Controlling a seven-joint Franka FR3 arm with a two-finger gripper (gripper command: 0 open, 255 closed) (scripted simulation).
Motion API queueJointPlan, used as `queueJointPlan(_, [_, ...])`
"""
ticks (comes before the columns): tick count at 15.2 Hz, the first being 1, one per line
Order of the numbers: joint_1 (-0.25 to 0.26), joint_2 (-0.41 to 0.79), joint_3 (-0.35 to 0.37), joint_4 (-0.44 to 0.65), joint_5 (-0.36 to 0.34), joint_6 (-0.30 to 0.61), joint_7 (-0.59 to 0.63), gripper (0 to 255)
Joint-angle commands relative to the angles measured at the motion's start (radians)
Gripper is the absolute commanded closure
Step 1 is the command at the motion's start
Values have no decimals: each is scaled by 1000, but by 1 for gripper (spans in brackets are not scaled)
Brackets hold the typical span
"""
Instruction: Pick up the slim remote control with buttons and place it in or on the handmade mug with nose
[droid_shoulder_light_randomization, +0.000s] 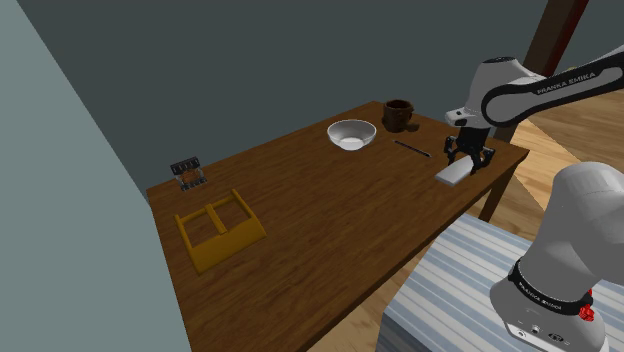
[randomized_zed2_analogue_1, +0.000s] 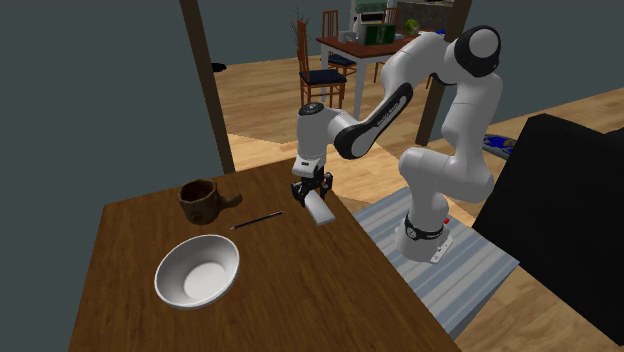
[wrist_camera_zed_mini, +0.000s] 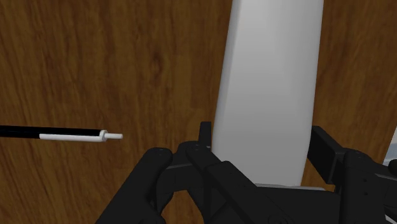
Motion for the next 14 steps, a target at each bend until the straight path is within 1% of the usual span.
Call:
queueJointPlan(1, [0,0,0,0,0,0,0,255])
queueJointPlan(7, [-31,-57,80,35,33,-101,-6,255])
queueJointPlan(14, [-51,-107,158,85,75,-209,-14,255])
